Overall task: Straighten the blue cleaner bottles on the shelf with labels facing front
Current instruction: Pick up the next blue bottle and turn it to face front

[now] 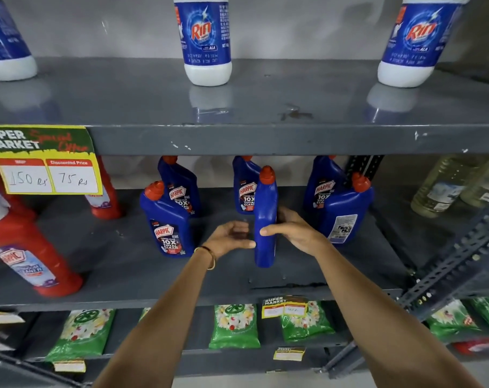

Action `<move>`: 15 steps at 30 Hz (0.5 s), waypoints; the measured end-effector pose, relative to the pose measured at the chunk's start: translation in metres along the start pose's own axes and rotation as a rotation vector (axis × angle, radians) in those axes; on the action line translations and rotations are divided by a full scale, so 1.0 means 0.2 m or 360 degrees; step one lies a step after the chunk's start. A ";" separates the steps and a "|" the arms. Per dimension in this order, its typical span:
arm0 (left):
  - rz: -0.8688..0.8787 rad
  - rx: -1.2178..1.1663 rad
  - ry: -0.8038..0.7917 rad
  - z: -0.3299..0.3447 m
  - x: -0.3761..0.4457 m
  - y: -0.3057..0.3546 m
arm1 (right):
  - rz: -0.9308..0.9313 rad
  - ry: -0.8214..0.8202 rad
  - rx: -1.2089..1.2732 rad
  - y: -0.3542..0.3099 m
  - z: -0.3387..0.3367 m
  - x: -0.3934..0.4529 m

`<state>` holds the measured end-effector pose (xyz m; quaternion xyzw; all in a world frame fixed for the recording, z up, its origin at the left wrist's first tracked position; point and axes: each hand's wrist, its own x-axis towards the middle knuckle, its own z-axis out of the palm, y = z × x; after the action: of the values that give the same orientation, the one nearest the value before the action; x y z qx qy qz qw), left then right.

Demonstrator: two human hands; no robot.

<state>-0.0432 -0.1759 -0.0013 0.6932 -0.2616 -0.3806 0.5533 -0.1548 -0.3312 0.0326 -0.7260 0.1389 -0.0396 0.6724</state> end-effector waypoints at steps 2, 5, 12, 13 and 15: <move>-0.0106 -0.0115 -0.0272 0.00 0.00 0.00 | 0.0023 -0.0139 0.0081 -0.01 -0.02 -0.01; -0.0195 -0.0272 -0.0519 0.03 -0.01 0.00 | 0.0030 -0.0293 0.0154 -0.03 -0.05 -0.02; -0.0110 -0.0165 -0.0190 0.10 0.01 0.02 | 0.0034 -0.0317 0.0346 -0.02 -0.09 -0.02; -0.0111 -0.0159 -0.0072 0.11 0.02 0.02 | 0.0036 -0.0287 0.0397 -0.01 -0.10 -0.01; -0.0115 -0.0085 0.0201 0.13 0.03 0.03 | 0.0040 -0.0225 0.0438 0.00 -0.11 0.00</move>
<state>-0.0605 -0.1960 0.0000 0.7099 -0.1907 -0.3627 0.5729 -0.1600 -0.3518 0.0348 -0.6262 0.0936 0.0015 0.7740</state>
